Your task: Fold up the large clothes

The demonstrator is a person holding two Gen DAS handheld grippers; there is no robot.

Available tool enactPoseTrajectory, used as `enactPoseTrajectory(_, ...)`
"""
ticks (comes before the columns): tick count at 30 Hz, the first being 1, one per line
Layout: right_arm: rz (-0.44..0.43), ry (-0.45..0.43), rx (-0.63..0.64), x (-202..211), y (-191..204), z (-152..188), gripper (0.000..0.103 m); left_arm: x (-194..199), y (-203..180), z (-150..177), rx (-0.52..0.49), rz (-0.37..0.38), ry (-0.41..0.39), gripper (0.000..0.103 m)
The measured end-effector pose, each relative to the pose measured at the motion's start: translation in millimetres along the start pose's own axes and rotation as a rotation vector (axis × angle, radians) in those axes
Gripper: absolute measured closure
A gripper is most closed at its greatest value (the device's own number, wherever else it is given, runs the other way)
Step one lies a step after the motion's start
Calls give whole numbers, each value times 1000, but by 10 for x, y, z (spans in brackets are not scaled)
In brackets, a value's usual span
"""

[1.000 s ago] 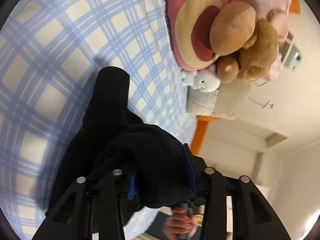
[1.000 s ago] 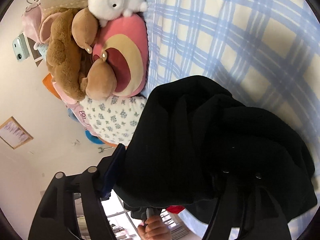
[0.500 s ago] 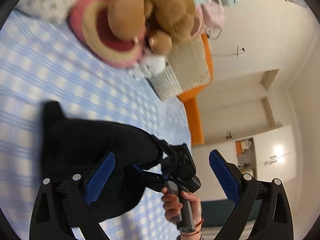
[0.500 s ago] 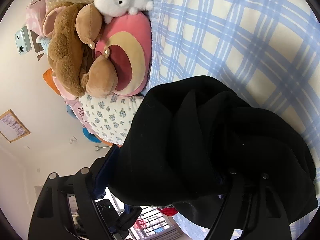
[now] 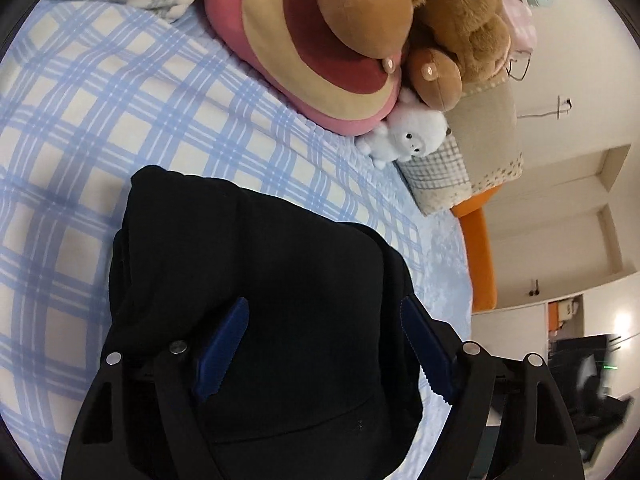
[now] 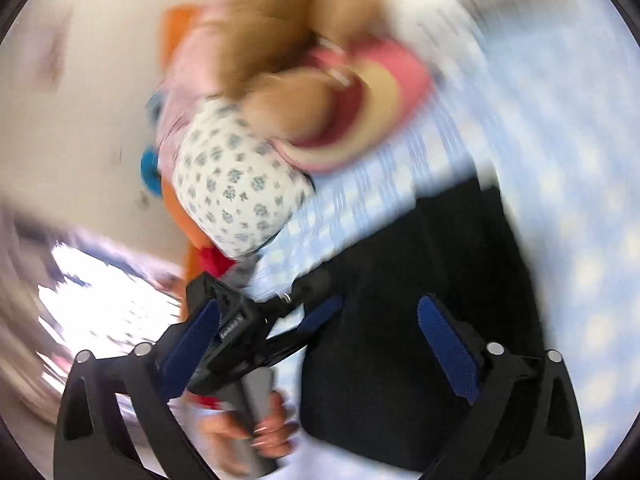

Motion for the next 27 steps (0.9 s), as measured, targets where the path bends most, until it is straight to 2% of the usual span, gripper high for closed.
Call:
enactPoseTrajectory(1, 47, -8, 74, -11, 95, -5, 32, 12, 1, 8, -5, -2, 0, 23)
enactPoseTrajectory(2, 154, -11, 164, -67, 190, -12, 40, 4, 1, 6, -6, -2, -2, 23)
enactPoseTrajectory(4, 277, 20, 223, -243, 178, -3, 72, -1, 15, 4, -17, -4, -9, 23)
enactPoseTrajectory(7, 436, 81, 245, -568, -88, 87, 71, -11, -22, 27, -67, -29, -25, 23)
enactPoseTrajectory(9, 505, 101, 250, -687, -286, 166, 71, -39, -31, 38, -100, -44, -34, 23)
enactPoseTrajectory(12, 558, 125, 209, -816, -648, 270, 73, -78, 21, 29, -120, -45, -36, 29)
enactPoseTrajectory(14, 543, 131, 156, -839, -881, 335, 73, -117, 93, 21, -128, -41, -32, 41)
enactPoseTrajectory(15, 523, 119, 143, -827, -934, 355, 73, -128, 124, 18, -129, -42, -32, 43)
enactPoseTrajectory(18, 516, 121, 159, -803, -886, 364, 71, -68, 195, -8, -103, -1, 2, 45)
enactPoseTrajectory(19, 512, 121, 163, -781, -845, 354, 67, -4, 220, -19, -86, 17, 22, 43)
enactPoseTrajectory(20, 494, 125, 173, -723, -767, 330, 61, 98, 255, -20, -68, 38, 52, 35)
enactPoseTrajectory(21, 471, 127, 179, -665, -698, 318, 32, 176, 273, -12, -65, 49, 68, 28)
enactPoseTrajectory(22, 420, 122, 187, -569, -604, 301, 9, 317, 296, 11, -77, 46, 75, 9)
enactPoseTrajectory(25, 354, 122, 228, -271, -405, 310, 10, 647, 354, 103, -170, -48, 68, 4)
enactPoseTrajectory(27, 265, 167, 182, -7, -400, 337, 10, 741, 434, 177, -221, -89, 96, 3)
Point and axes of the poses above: each gripper's, at about its wrist camera, not at the fingertips, and x roughly against the way its jaws point, y to its left, z to its underside, the point moved 1 cm from there along -x, roughly the way its jaws point, and after that the axes turned 14 degrees about -z, right-handed, at the moved point
